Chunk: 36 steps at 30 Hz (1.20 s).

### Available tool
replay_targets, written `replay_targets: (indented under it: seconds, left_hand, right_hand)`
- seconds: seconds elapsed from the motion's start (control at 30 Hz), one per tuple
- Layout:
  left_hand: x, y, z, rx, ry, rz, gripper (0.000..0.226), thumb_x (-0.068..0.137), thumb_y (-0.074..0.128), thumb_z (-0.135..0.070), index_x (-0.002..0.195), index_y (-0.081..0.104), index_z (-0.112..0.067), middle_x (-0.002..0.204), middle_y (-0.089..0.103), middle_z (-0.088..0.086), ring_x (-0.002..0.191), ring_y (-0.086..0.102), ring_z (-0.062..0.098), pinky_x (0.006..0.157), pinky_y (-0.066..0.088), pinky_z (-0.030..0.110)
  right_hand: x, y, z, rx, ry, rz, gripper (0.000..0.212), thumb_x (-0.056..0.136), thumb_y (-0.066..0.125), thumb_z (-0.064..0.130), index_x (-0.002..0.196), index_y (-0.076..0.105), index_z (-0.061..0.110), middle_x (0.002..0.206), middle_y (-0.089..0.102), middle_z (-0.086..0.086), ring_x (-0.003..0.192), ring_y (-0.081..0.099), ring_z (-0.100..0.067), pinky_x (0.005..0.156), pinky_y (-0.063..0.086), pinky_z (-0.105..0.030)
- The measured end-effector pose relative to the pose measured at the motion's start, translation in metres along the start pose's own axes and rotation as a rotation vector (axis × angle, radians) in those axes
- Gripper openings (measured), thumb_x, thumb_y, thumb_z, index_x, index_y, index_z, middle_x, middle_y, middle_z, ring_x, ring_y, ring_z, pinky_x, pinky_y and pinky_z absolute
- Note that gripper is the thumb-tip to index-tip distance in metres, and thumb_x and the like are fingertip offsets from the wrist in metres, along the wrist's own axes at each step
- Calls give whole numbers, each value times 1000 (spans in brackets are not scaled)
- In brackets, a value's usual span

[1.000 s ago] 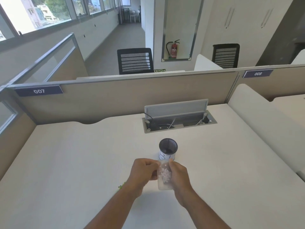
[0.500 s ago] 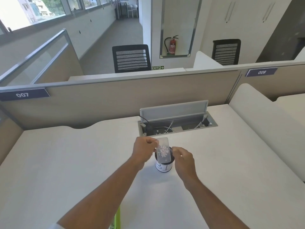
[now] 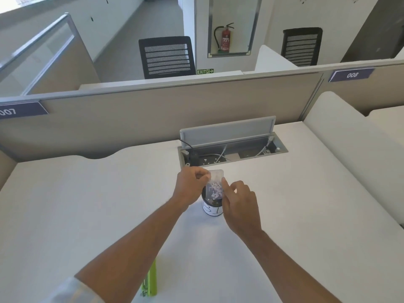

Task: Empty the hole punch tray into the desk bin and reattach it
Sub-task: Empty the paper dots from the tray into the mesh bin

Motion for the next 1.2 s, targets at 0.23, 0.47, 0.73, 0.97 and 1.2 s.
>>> replay_targets:
  seconds: [0.23, 0.47, 0.73, 0.97, 1.2]
  left_hand:
    - [-8, 3, -2, 40, 54, -20, 15, 101, 75, -18, 110, 84, -10, 113, 84, 8, 98, 77, 21, 93, 68, 42]
    - [-8, -1, -5, 63, 95, -55, 14, 100, 74, -17, 107, 84, -11, 97, 79, 0, 93, 75, 20, 90, 67, 37]
    - [-11, -3, -9, 100, 172, -76, 16, 101, 74, -15, 111, 84, -8, 109, 84, 11, 92, 73, 19, 92, 65, 35]
    - [-13, -4, -11, 90, 182, -99, 17, 101, 73, -16, 112, 83, -8, 109, 84, 10, 92, 73, 19, 93, 65, 35]
    - [-10, -10, -7, 66, 154, -119, 14, 99, 73, -15, 106, 84, -11, 100, 85, 8, 90, 77, 23, 90, 65, 36]
  right_hand:
    - [-10, 11, 0, -220, -135, -1, 45, 103, 51, 35, 142, 60, 15, 96, 63, -7, 78, 56, -28, 63, 39, -39]
    - [-25, 18, 2, -270, -181, 39, 50, 97, 55, 46, 136, 63, 14, 97, 63, -7, 79, 55, -30, 66, 38, -40]
    - [-11, 10, 9, -251, -167, -82, 50, 102, 54, 47, 141, 59, 16, 110, 64, -8, 84, 54, -28, 72, 32, -41]
    - [-16, 16, 10, -269, -184, -73, 57, 107, 31, 48, 145, 58, 16, 109, 66, -10, 82, 53, -29, 72, 30, -41]
    - [-21, 17, 8, -239, -144, -41, 55, 106, 37, 52, 145, 55, 17, 124, 66, -9, 93, 58, -30, 79, 36, -44]
Point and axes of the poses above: each hand's wrist, its own x-axis towards the middle knuckle, its own y-axis out of the palm, z = x × y, the point moved 4 cm from there along x, towards the middle knuckle
